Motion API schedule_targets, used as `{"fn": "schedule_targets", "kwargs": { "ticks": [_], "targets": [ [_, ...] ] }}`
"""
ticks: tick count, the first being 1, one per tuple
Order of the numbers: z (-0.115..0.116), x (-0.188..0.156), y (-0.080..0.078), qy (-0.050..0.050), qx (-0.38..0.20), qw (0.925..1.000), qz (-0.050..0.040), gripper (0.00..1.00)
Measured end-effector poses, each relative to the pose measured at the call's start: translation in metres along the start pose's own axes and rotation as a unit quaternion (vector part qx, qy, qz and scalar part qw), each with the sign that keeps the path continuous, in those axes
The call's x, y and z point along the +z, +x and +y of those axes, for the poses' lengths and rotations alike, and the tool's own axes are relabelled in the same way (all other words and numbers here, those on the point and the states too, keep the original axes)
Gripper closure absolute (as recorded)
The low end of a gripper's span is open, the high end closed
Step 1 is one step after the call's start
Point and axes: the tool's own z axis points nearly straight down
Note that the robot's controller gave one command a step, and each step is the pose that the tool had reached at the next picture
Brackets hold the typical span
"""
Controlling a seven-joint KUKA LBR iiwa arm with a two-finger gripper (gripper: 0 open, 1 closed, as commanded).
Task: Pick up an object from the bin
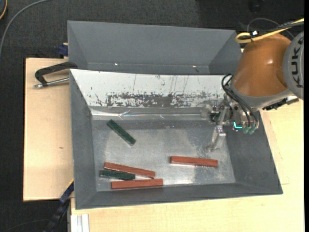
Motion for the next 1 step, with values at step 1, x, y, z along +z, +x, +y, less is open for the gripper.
{"fn": "schedule_targets", "kwargs": {
  "ticks": [1],
  "targets": [
    [0.0358, 0.1073, 0.0575, -0.001, 0.023, 0.9997, 0.0016, 0.0]
  ]
}}
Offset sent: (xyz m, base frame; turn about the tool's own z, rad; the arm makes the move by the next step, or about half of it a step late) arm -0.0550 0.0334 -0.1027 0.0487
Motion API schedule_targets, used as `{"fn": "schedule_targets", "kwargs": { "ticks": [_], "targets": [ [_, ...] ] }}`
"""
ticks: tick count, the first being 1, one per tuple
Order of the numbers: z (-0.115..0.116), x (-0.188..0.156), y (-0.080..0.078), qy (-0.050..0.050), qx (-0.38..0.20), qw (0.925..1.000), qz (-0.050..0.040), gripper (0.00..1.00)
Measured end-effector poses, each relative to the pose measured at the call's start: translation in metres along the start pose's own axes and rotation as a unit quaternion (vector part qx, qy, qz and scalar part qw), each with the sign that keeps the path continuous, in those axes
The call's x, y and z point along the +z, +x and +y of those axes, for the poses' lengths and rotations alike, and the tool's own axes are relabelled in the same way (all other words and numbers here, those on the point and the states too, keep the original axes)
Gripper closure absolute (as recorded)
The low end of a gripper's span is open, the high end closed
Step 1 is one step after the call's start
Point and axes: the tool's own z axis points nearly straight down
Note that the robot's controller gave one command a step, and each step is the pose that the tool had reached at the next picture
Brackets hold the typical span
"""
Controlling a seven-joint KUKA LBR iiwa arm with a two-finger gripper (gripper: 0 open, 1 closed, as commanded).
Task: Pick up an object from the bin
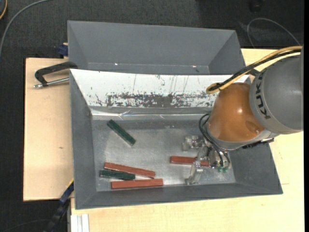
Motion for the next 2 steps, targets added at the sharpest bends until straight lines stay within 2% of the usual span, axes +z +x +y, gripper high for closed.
{"fn": "schedule_targets", "kwargs": {
  "ticks": [1, 2],
  "targets": [
    [0.0209, -0.0362, 0.0039, 0.0, 0.017, 0.9998, -0.0085, 0.0],
    [0.0216, -0.0345, 0.0047, 0.0, 0.166, 0.9861, -0.0074, 0.0]
  ]
}}
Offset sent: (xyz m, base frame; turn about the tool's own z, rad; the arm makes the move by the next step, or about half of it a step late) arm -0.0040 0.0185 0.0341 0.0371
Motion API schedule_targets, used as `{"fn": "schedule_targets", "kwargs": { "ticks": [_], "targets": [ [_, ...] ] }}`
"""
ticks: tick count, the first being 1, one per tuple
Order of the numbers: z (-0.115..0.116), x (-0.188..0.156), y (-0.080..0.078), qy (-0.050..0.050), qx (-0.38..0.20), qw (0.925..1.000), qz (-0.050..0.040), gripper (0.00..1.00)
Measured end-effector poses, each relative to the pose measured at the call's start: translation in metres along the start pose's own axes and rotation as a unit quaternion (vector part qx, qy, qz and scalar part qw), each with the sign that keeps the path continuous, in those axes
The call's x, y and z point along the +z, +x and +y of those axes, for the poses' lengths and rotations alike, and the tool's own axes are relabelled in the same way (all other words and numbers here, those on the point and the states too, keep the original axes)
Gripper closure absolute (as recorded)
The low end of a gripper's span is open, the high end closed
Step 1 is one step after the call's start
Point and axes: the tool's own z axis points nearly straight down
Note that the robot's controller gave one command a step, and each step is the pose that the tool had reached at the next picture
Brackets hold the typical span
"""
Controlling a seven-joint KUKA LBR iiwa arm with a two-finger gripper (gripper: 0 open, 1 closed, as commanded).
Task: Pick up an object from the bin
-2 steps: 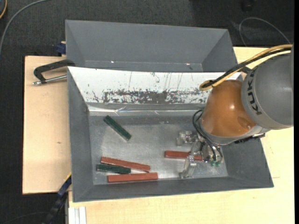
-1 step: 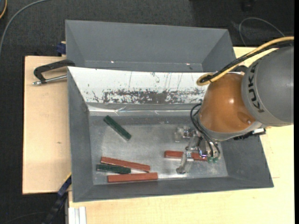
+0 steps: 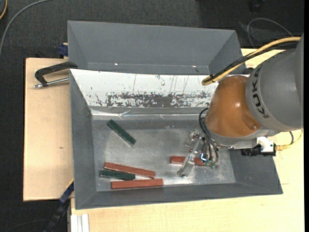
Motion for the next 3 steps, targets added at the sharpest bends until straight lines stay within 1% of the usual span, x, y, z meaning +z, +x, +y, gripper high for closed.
{"fn": "schedule_targets", "kwargs": {
  "ticks": [1, 2, 3],
  "targets": [
    [-0.0208, 0.0301, -0.0058, 0.001, 0.038, 0.9993, 0.0029, 0.0],
    [-0.0204, 0.0297, -0.006, 0.001, 0.037, 0.9993, 0.0024, 0.0],
    [-0.0204, 0.0298, -0.006, 0.001, 0.037, 0.9993, 0.0025, 1.0]
  ]
}}
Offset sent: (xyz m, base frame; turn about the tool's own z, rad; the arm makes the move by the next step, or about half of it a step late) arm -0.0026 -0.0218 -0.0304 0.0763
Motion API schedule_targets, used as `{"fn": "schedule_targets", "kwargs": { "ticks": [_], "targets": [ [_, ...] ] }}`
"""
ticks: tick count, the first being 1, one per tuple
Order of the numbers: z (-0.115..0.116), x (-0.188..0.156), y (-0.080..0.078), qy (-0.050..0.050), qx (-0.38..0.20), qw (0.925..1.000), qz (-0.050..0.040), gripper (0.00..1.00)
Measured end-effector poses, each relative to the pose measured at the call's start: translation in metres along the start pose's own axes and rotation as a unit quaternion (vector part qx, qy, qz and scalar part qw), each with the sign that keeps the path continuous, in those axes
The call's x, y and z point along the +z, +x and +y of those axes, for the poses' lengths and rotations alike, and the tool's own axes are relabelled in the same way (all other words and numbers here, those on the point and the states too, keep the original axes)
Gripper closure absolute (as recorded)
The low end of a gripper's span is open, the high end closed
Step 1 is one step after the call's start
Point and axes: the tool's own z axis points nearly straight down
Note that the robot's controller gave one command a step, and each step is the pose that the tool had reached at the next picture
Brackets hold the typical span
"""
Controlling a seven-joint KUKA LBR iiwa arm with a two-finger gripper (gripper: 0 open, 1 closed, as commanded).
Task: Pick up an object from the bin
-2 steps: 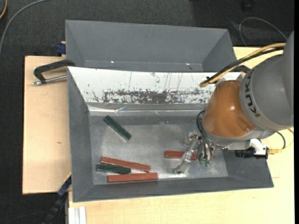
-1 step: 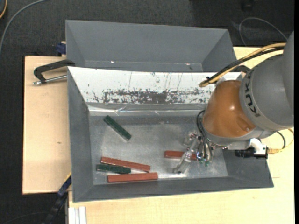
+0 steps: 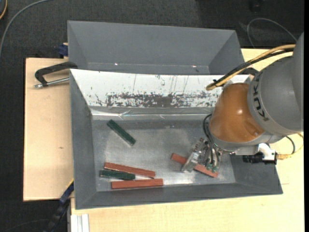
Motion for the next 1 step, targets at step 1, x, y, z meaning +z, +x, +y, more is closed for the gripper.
{"fn": "schedule_targets", "kwargs": {
  "ticks": [1],
  "targets": [
    [0.0011, -0.0784, -0.0006, -0.001, -0.001, 1.0, -0.0023, 1.0]
  ]
}}
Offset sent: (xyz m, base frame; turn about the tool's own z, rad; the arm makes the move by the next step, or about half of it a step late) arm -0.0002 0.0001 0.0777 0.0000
